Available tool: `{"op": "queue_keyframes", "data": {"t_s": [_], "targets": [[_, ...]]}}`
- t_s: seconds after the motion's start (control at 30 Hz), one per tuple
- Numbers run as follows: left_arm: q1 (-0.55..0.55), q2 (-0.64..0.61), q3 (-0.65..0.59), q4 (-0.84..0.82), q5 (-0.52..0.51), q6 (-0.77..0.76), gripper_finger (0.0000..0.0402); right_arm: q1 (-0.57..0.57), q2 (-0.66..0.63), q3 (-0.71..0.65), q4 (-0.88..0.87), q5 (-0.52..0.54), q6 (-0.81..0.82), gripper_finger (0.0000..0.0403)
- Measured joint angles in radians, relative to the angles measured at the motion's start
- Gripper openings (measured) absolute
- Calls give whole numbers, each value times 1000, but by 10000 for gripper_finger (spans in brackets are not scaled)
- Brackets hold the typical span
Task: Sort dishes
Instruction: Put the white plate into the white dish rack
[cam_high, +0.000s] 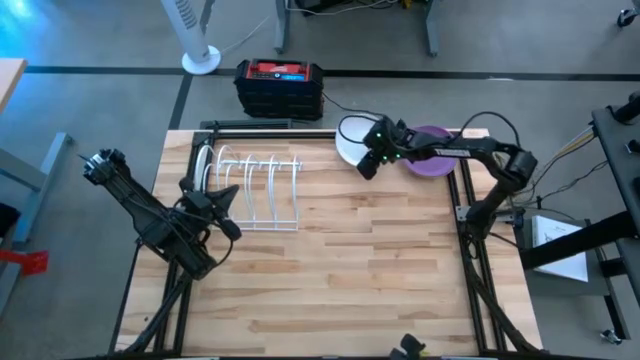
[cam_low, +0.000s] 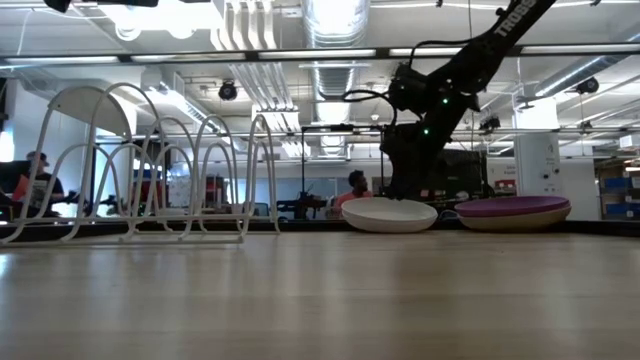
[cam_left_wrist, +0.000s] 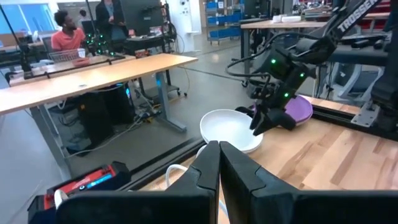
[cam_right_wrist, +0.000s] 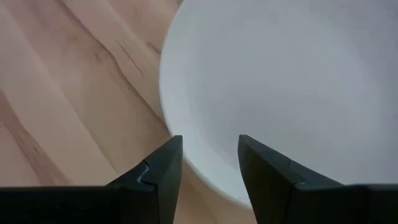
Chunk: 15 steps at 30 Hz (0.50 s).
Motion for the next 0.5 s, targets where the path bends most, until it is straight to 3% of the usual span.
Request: {"op": "queue_keyframes", "data": {"t_s": [0.5], "targets": [[0,12,2,1,-8,58,0,57,125,106,-3,-1,11,174]]}}
